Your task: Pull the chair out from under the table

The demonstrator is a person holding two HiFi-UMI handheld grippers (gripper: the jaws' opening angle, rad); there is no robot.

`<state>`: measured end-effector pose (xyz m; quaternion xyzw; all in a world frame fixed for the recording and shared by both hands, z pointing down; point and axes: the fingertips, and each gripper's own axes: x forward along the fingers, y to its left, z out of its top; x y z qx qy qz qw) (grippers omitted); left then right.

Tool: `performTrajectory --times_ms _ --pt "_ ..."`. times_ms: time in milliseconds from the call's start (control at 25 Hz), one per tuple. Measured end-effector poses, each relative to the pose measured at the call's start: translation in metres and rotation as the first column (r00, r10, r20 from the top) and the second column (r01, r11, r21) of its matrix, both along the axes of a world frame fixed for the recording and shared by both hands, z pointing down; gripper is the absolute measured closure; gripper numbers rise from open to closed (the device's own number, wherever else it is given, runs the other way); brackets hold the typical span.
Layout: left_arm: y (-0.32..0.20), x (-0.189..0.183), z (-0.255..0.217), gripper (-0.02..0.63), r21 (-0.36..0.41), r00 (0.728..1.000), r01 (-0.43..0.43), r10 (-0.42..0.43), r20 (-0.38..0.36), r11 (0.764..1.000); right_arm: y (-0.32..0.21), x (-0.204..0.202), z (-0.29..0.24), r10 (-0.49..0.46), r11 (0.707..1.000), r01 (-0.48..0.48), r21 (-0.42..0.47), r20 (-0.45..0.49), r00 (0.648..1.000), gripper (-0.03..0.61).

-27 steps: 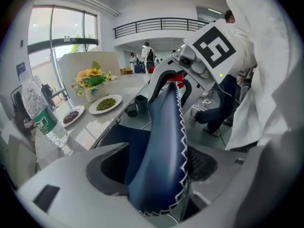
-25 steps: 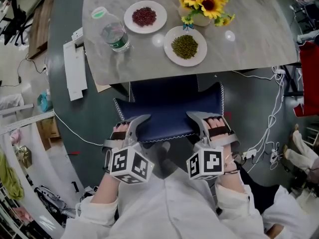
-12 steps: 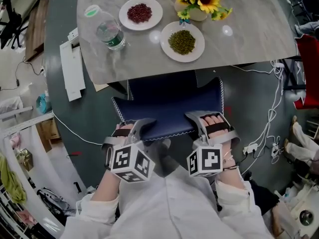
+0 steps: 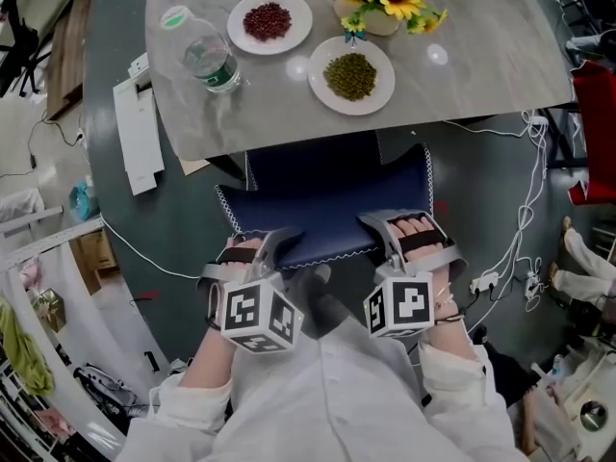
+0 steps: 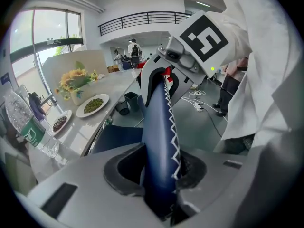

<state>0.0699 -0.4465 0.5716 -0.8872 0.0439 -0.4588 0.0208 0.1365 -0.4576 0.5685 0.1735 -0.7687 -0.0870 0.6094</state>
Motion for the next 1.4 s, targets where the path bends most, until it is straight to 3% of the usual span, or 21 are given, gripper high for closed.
performTrajectory --times_ms 720,1400 --pt "0.005 -0.003 0.001 0.495 -0.015 1.0 -0.005 0.005 0.03 1.0 0.006 -0.002 0.0 -0.013 1.0 0.013 -0.01 -0.001 1.0 0.462" --pt "0.098 -0.019 0.001 0.495 -0.032 0.999 -0.011 0.012 0.041 0.999 0.104 -0.018 0.001 0.003 1.0 -0.003 -0.031 0.007 1.0 0.462"
